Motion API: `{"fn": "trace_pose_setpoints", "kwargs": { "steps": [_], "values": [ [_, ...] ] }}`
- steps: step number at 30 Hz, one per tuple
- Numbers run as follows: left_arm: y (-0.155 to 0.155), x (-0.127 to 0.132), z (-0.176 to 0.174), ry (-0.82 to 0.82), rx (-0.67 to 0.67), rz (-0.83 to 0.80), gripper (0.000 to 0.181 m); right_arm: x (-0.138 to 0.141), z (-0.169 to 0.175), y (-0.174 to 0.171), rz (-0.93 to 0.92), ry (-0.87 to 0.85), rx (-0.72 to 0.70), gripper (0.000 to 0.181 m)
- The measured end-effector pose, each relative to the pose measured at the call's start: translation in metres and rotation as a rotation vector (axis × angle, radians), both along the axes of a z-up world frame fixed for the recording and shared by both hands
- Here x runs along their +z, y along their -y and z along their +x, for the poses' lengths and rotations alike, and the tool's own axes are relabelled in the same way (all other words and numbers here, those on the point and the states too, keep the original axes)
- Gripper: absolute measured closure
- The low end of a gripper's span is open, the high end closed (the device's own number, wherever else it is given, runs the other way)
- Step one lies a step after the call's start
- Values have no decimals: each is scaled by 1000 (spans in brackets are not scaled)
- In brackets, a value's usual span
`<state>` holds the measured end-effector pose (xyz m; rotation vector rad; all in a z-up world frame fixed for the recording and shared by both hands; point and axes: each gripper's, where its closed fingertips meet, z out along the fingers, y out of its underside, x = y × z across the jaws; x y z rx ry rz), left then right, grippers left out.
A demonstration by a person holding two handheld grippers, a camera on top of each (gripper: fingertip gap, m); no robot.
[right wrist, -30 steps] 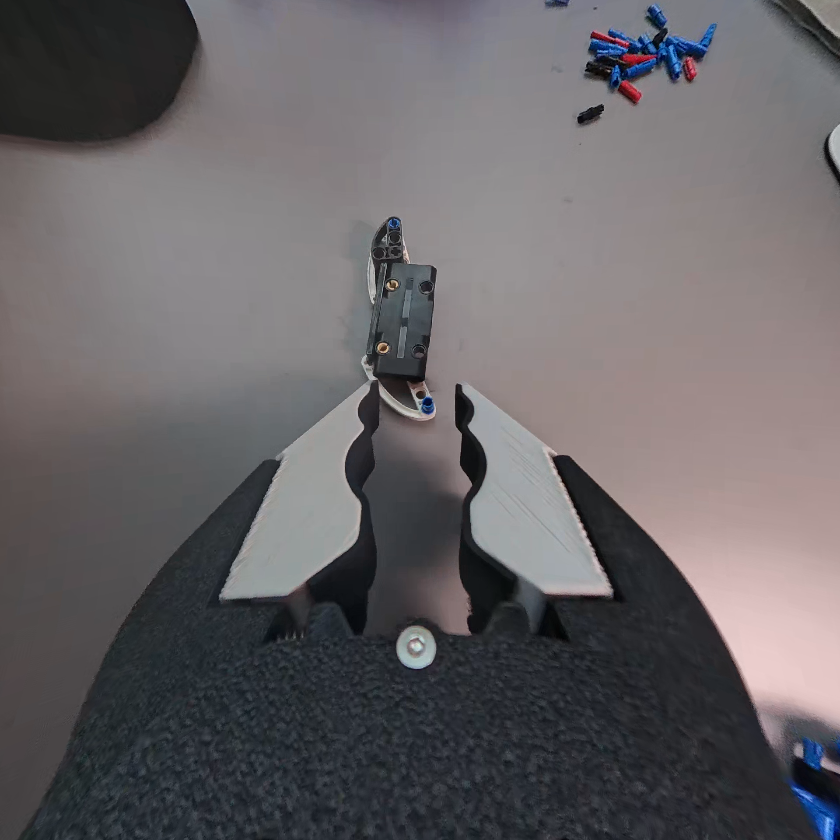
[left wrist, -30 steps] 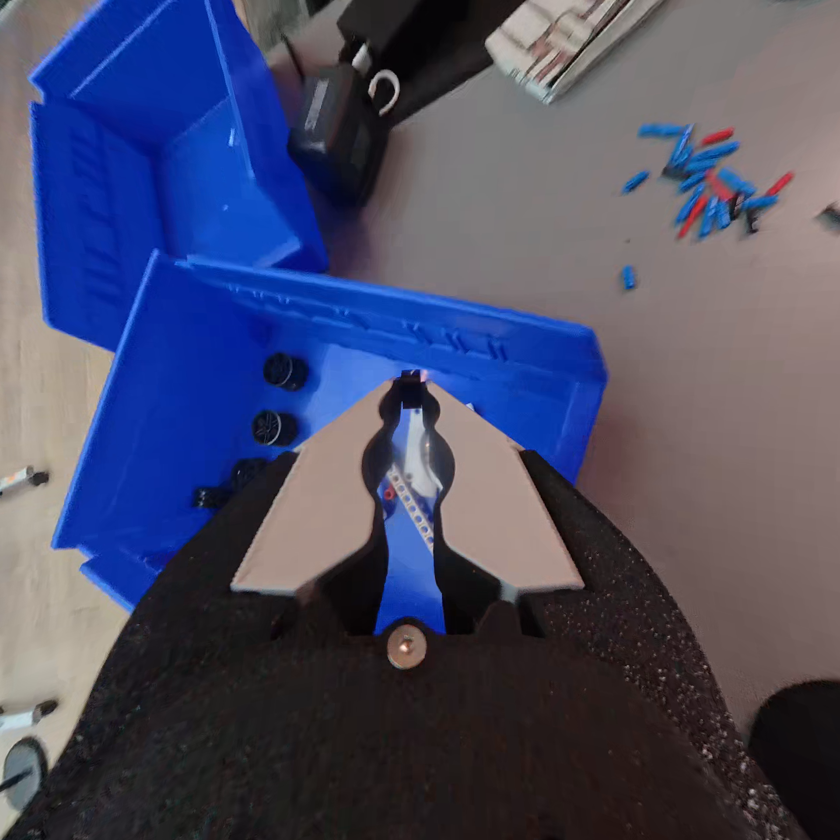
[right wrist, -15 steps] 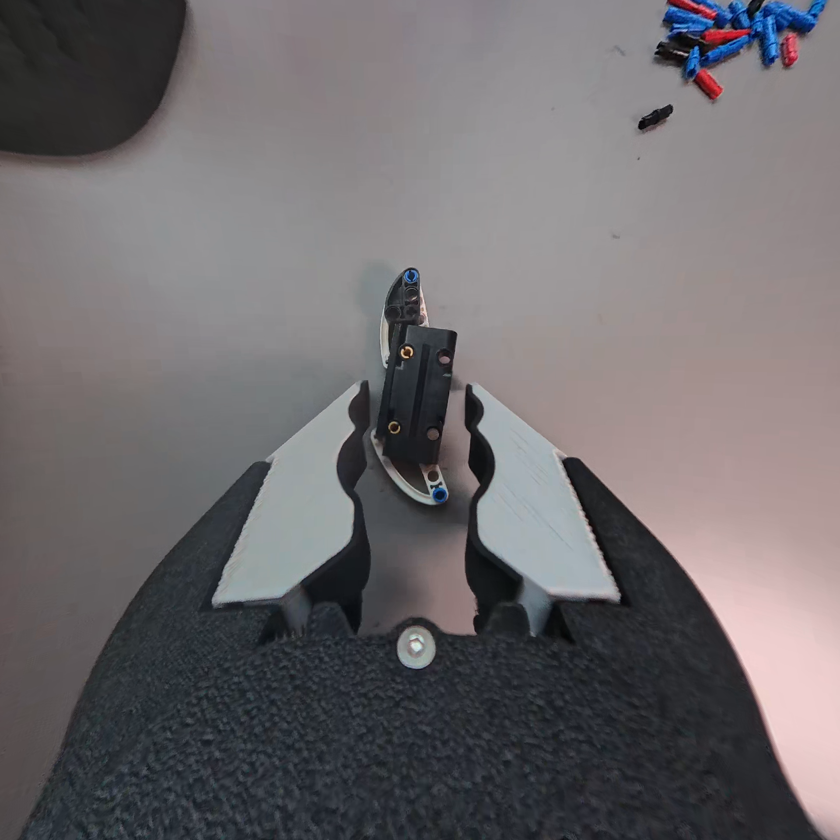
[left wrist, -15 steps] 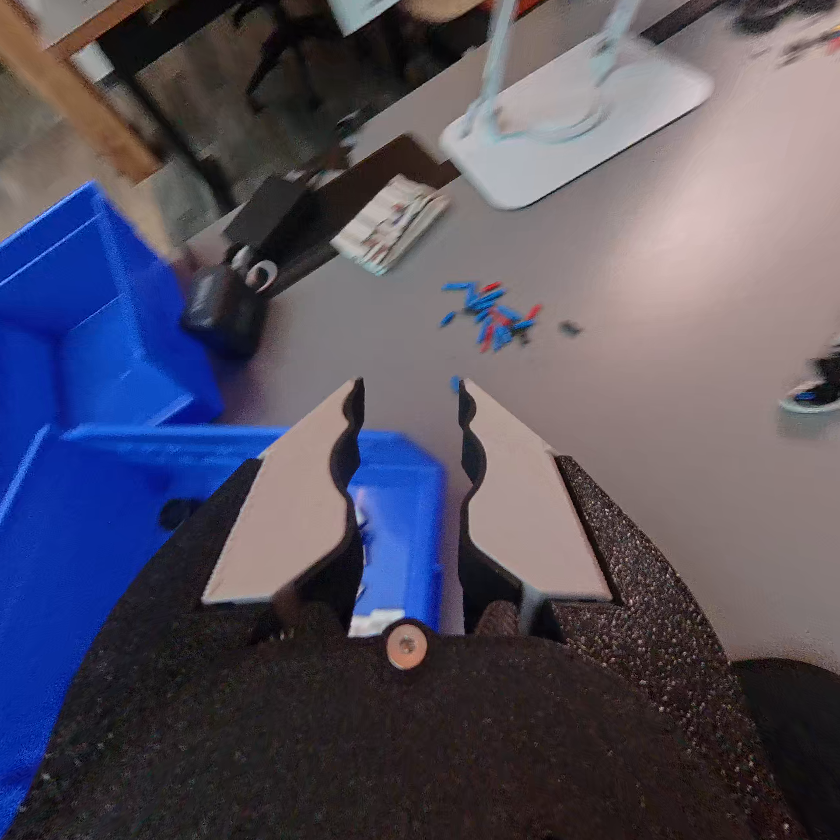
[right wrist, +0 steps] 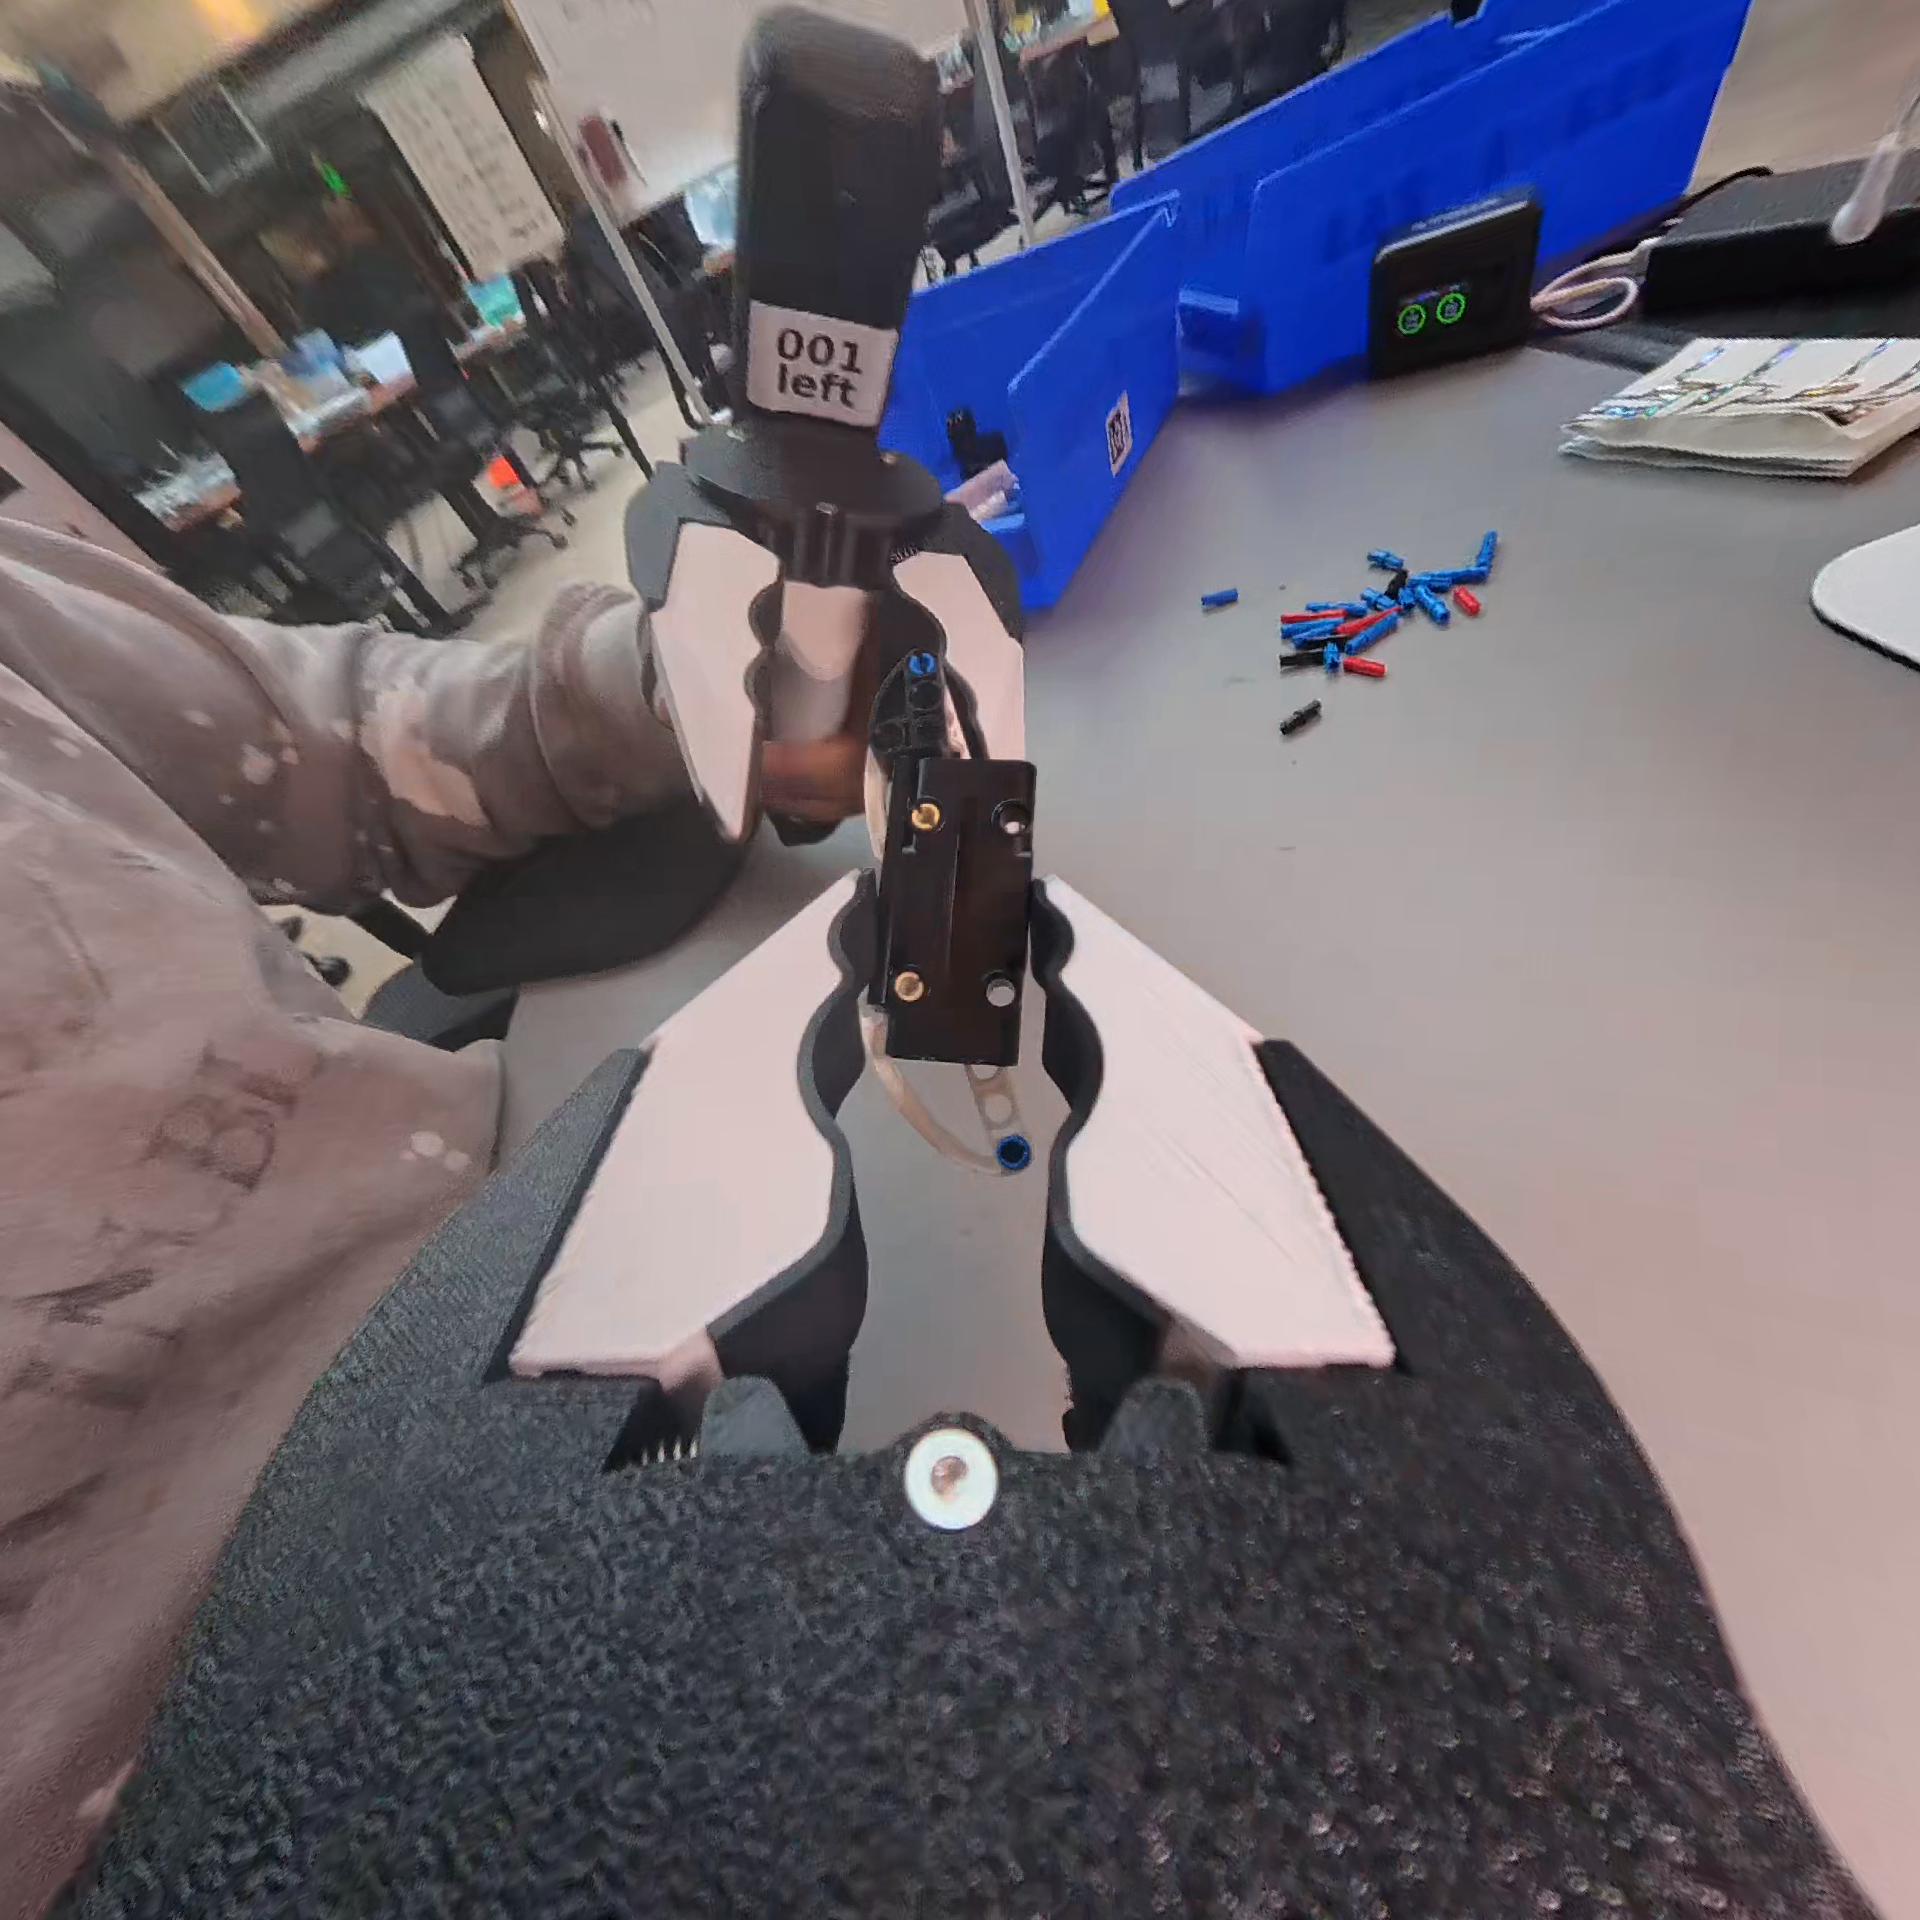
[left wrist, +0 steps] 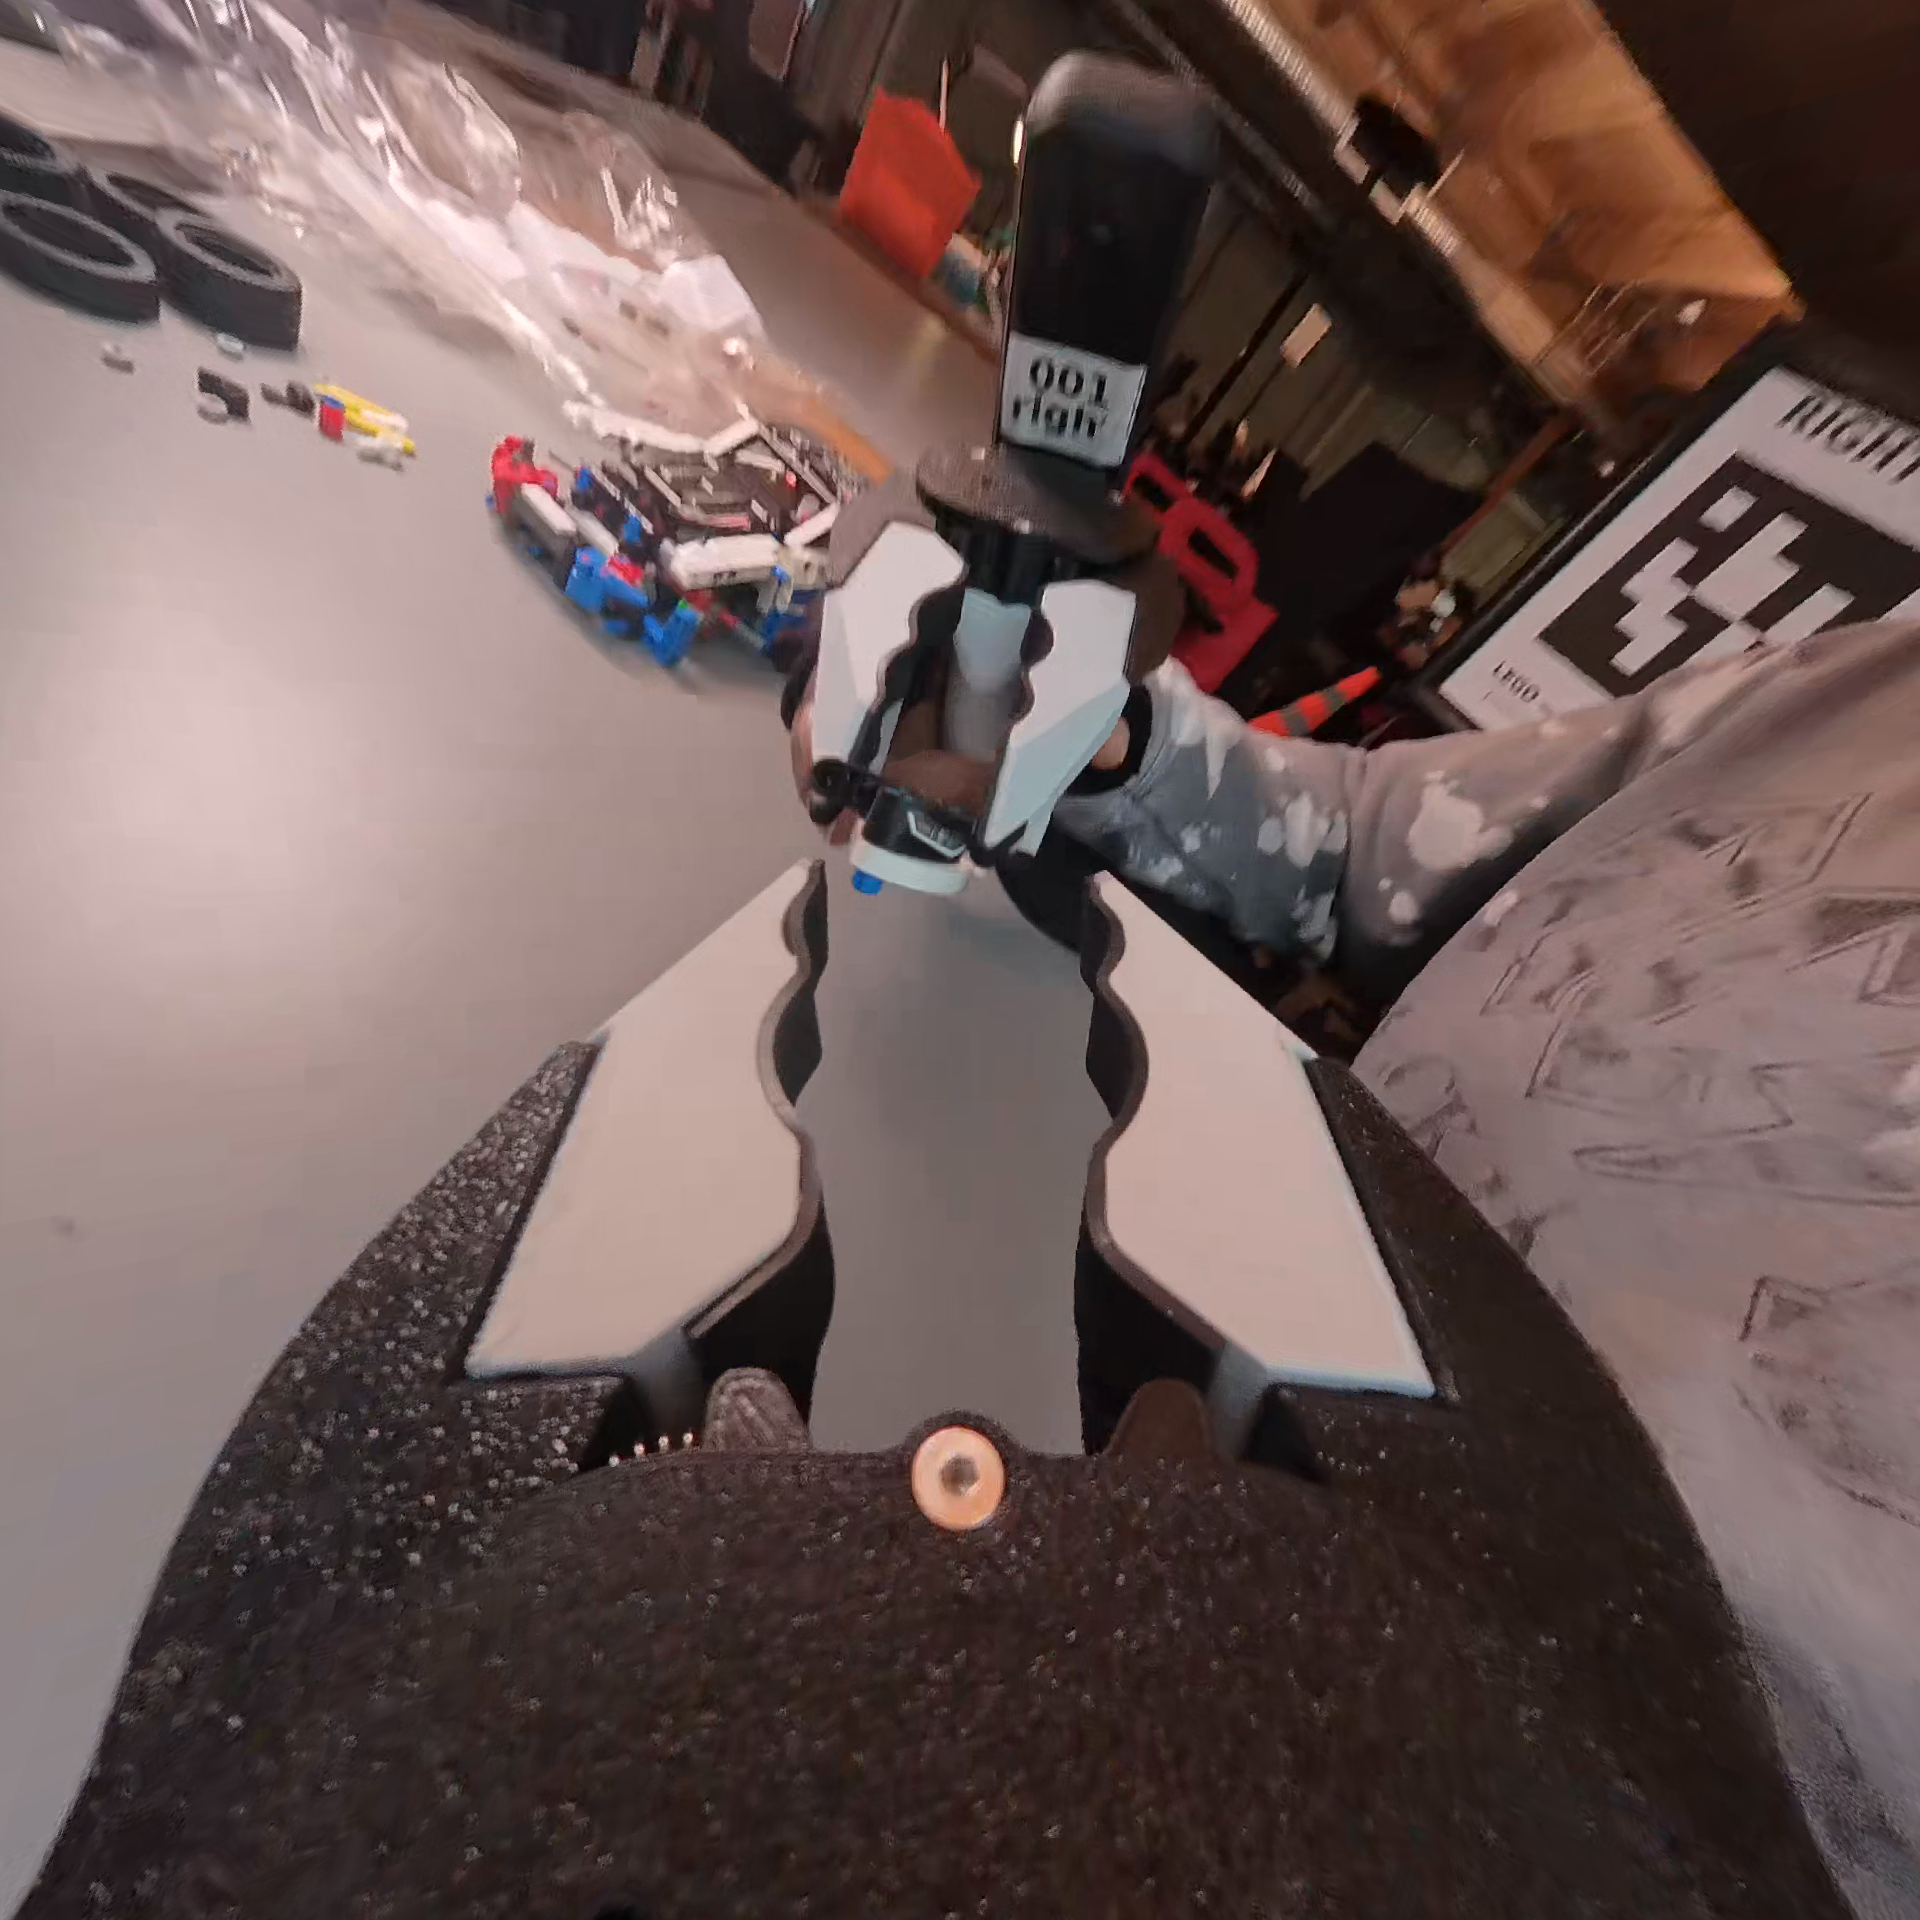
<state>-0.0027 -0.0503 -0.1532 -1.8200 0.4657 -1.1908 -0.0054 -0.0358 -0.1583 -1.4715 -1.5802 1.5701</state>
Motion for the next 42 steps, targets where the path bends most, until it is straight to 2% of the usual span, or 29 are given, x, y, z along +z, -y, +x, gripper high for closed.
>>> {"fn": "trace_pose_setpoints", "kwargs": {
  "steps": [3,4,9,16,19,24,31,40,42],
  "values": [
    [-9,15,-5,103,29,22,159,3,3,2,-7,-23,23,153],
    [-9,16,-6,107,25,29,162,4,4,4,-2,-32,30,153],
    [-3,12,-5,104,17,45,163,-3,6,11,49,-18,73,153],
    [5,-19,3,-9,-43,-41,164,-38,10,19,317,94,121,152],
    [8,-25,8,-36,-68,-52,164,-33,9,19,323,64,120,149],
    [15,-22,15,9,-123,-75,164,-11,10,27,333,-54,137,149],
    [26,-23,24,75,-209,-150,164,-18,8,45,444,-56,177,150],
    [34,-17,27,212,-281,-239,165,-11,16,53,376,-103,241,156],
    [34,-14,27,246,-291,-252,162,-11,18,53,347,-102,249,164]
  ]
}}
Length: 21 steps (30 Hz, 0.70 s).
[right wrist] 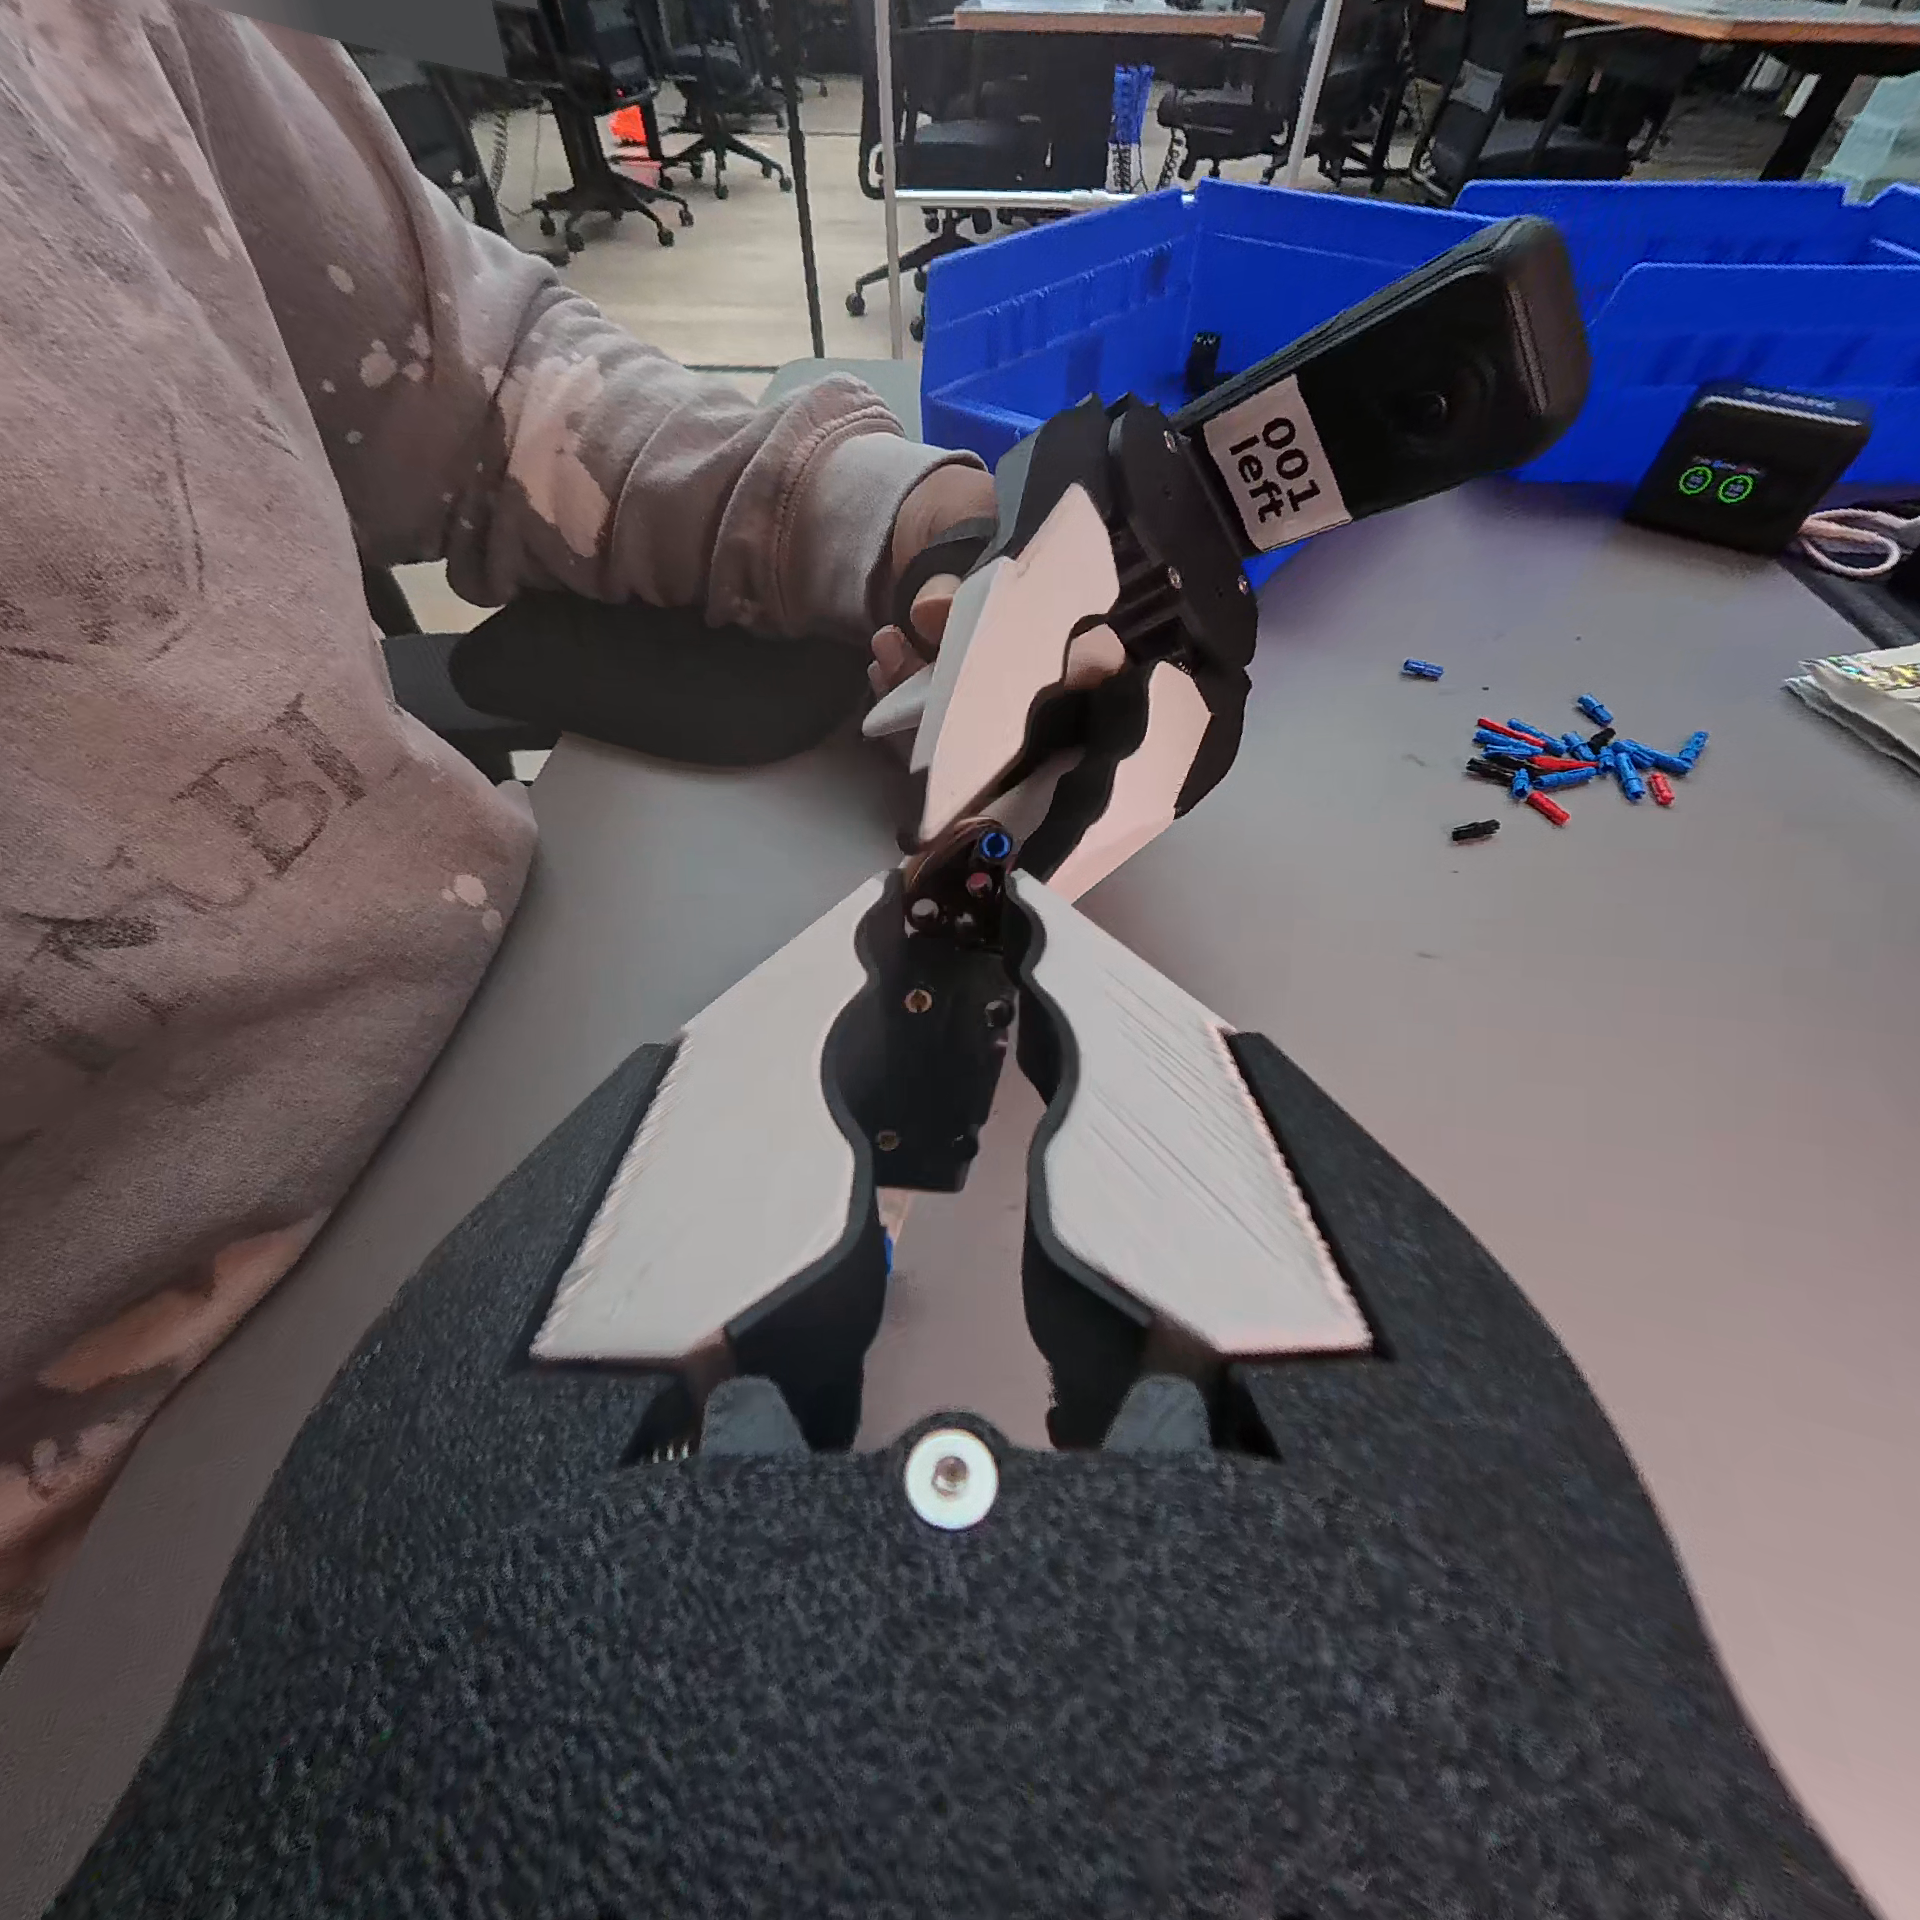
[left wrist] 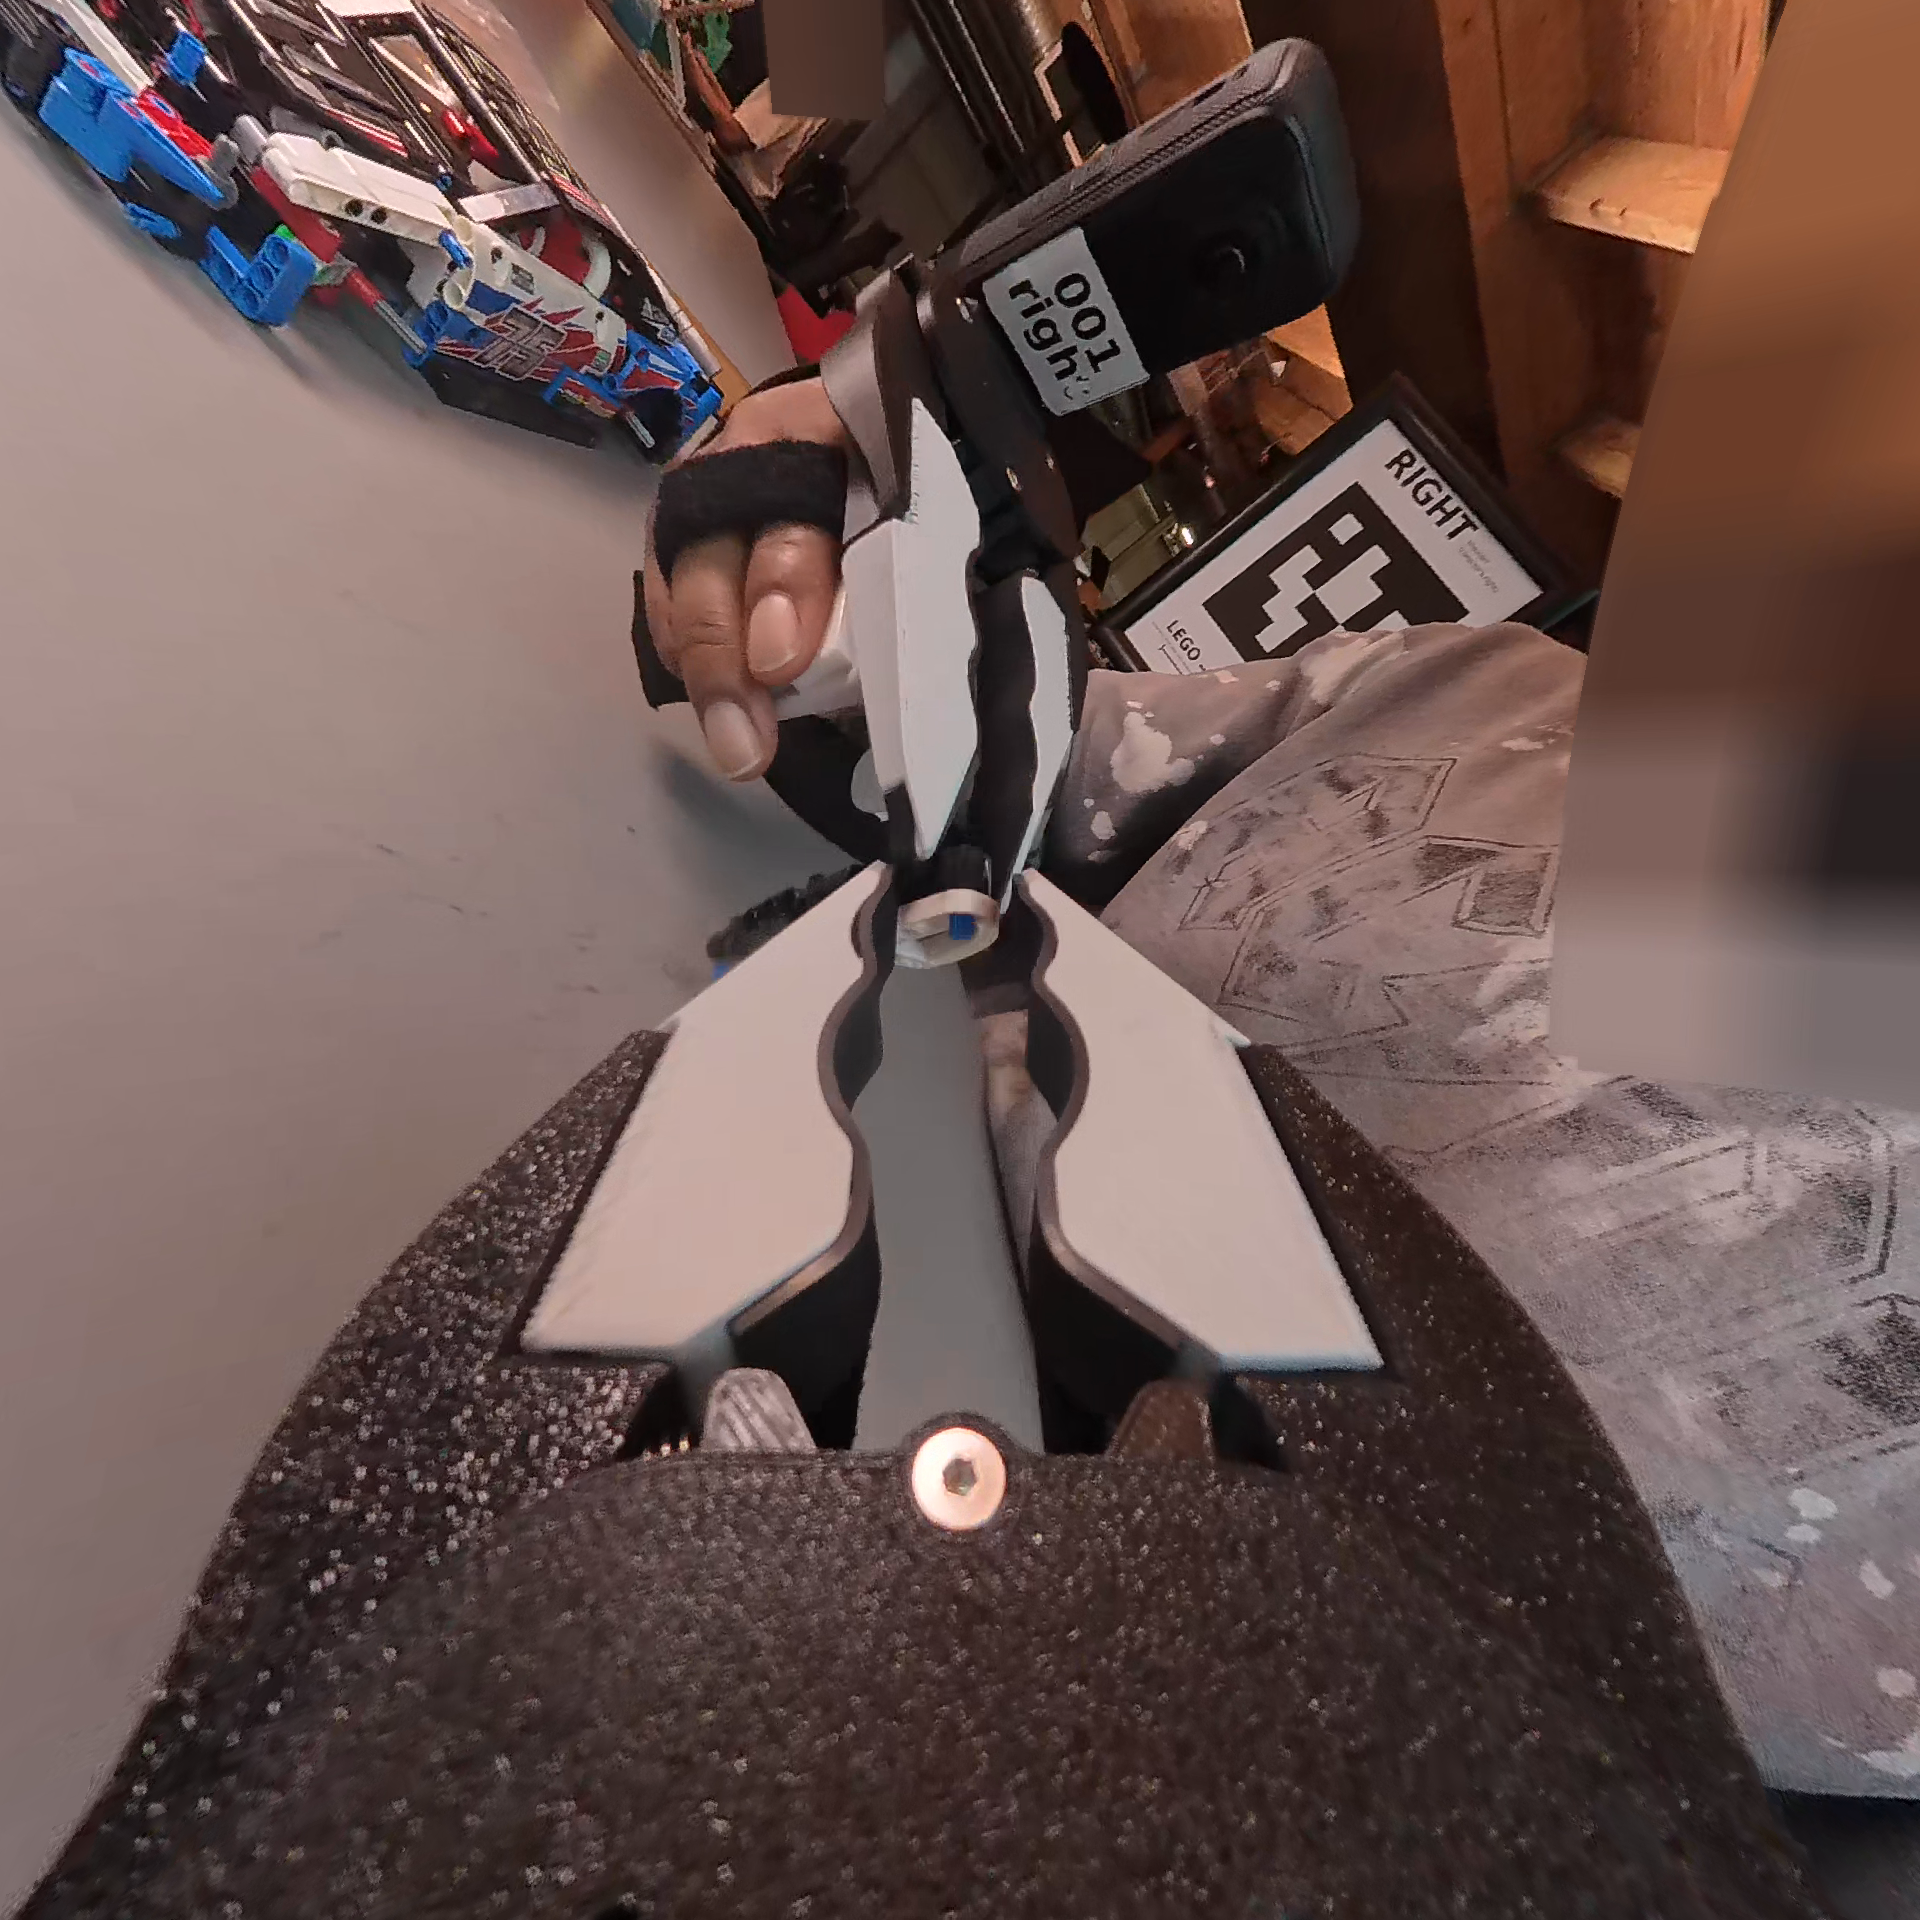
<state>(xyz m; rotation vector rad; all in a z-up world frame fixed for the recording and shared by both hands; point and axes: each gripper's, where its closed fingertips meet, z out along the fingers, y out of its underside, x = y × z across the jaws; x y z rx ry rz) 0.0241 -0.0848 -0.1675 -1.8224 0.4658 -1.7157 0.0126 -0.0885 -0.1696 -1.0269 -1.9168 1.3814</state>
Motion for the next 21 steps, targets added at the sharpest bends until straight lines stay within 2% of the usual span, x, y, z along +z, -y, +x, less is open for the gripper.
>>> {"fn": "trace_pose_setpoints", "kwargs": {
  "steps": [9,19,21],
  "values": [
    [-5,-2,-4,-18,43,13,160,0,-3,-6,-22,-5,-33,167],
    [-18,9,-12,-222,219,317,161,19,-12,-22,-166,-89,-116,167],
    [-16,9,-12,-256,213,344,162,19,-12,-20,-179,-86,-108,167]
  ]
}}
